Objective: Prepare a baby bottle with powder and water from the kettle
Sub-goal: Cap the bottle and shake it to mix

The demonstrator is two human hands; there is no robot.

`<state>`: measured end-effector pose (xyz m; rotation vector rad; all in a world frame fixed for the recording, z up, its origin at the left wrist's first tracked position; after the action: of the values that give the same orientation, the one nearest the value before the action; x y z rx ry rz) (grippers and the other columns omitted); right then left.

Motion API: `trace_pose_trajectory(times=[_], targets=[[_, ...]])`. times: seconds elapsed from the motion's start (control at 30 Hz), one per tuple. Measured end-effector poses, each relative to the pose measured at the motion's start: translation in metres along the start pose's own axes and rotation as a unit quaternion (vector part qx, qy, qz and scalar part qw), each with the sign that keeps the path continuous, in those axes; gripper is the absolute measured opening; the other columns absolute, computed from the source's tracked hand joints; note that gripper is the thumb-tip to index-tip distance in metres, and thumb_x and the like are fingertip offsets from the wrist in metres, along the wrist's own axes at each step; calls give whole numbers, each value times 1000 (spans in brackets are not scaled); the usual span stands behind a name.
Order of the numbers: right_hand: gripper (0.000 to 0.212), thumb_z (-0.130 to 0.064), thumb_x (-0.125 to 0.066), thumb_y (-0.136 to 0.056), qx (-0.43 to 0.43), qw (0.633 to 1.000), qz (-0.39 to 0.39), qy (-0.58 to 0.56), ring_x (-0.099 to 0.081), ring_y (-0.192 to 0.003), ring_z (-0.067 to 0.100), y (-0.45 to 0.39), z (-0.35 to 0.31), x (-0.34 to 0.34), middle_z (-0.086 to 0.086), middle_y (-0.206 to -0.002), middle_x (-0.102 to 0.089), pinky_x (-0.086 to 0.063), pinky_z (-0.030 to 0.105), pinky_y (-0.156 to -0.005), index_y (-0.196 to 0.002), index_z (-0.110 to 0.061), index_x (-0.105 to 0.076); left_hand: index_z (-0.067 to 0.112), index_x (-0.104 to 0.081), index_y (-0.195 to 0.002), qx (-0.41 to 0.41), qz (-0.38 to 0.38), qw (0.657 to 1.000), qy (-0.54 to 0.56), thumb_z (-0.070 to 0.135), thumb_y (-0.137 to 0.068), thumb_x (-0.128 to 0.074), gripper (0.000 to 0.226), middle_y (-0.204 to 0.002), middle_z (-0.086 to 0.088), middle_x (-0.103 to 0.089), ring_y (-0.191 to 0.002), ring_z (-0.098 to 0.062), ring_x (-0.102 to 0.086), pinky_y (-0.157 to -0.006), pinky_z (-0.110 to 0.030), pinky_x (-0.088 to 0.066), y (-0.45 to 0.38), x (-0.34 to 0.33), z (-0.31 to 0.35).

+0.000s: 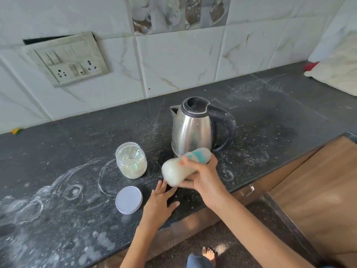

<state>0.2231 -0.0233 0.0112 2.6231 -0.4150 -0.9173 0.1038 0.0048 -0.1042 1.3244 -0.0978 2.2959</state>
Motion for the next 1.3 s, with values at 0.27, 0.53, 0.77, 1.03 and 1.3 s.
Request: trace_pose_trajectory(times=[0.27,0.53,0.77,1.03,1.3], targets=[[75,-8,-79,-72,-24,998,7,-51,-70,-102,36,-14,-6,8,19,-131,-57,-60,50,-62,-136,-15,-41,34,-25,-147,-33,-22,999,17,37,-96,-50,57,-160,3,-1,-148,-20,1,-119,-39,-9,9,10,-14],[43,-10,-72,-81,-62,993,8,-104,-67,-104,41,-8,-9,2,21,-129,-56,-62,48,-61,-121,-8,-57,36,-22,-148,-34,-38,999,-7,37,-96,-49,58,-160,1,5,-148,-20,5,-120,-41,-7,4,11,-9],[75,-12,-79,-67,-317,902,-11,-294,-63,-98,48,15,23,-21,28,-132,-53,-57,58,-50,-133,2,-48,38,-34,-143,-41,-46,998,-10,37,-94,-53,53,-160,7,-3,-148,-19,5,-119,-46,-8,0,5,-13],[57,-13,-80,-73,-172,935,123,-284,-59,-106,44,1,24,-28,24,-129,-50,-57,53,-44,-123,-4,-53,38,-24,-147,-29,-59,998,-14,36,-95,-51,58,-159,3,8,-148,-20,7,-120,-43,-7,3,12,-7],[96,9,-79,-66,196,954,-132,185,-67,-108,20,3,-10,-18,-9,-119,-62,-59,41,-79,-139,-33,-31,28,-30,-146,32,-45,998,18,40,-92,-55,61,-155,1,-27,-144,-20,-23,-119,-39,-22,9,15,-11]])
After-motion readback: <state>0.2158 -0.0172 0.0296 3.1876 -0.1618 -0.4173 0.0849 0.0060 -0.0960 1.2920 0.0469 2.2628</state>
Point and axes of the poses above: each hand's wrist, its own y-axis away from the middle knuckle, its own x-axis out of the back of the hand, z = x × y, the point moved 5 cm from there along -y, towards the middle knuckle
